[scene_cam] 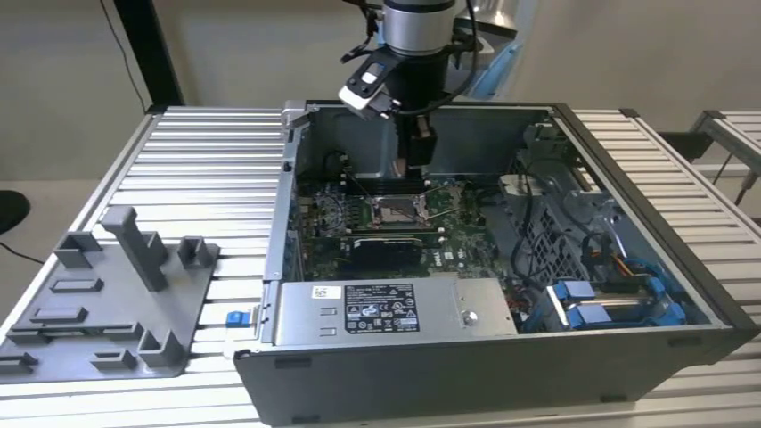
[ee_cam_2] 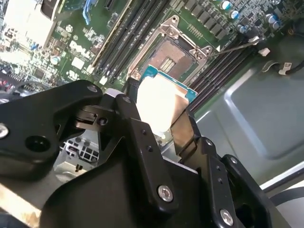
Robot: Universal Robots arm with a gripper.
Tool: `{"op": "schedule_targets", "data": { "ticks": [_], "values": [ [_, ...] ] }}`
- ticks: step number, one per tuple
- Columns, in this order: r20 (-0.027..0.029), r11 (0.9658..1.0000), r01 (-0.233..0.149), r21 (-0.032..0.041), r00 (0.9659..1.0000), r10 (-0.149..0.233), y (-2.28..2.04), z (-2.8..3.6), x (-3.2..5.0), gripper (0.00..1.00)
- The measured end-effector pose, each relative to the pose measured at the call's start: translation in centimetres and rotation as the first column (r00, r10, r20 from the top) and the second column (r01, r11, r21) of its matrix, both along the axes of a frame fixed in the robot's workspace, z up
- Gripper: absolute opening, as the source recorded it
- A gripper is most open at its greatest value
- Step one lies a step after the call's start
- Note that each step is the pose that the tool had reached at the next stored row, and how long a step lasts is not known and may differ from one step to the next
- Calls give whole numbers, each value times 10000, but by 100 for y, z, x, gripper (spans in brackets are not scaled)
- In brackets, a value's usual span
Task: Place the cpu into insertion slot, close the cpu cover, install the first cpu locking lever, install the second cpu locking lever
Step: 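Place the cpu into insertion slot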
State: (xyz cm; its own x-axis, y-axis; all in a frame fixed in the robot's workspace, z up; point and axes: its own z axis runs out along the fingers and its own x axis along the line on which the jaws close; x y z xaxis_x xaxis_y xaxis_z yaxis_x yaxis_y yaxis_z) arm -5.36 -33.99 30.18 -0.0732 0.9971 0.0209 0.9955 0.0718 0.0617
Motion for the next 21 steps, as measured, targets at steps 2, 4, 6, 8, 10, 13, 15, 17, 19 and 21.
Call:
{"op": "schedule_targets", "data": {
  "ticks": [2, 4, 6, 8, 10, 13, 15, 17, 19, 21],
  "values": [
    [-108, 9999, 161, -1, 9998, -161, 0, -5, 0, 0],
    [-170, 9994, 336, -2, 9993, -336, 1, -17, -1, 0],
    [-209, 9987, 507, -5, 9985, -507, 3, -31, 0, 0],
    [-227, 9979, 643, -7, 9977, -643, 6, -44, -1, 0],
    [-233, 9972, 750, -5, 9969, -750, 12, -57, -3, 0],
    [-250, 9957, 928, -6, 9954, -928, 18, -86, -5, 0],
    [-260, 9946, 1035, -8, 9943, -1035, 24, -106, -5, 0],
    [-277, 9937, 1117, -10, 9934, -1117, 37, -128, -5, 0],
    [-305, 9935, 1139, -12, 9930, -1139, 68, -147, -5, 0],
    [-308, 9934, 1145, -13, 9929, -1145, 113, -162, -7, 0]
  ]
}}
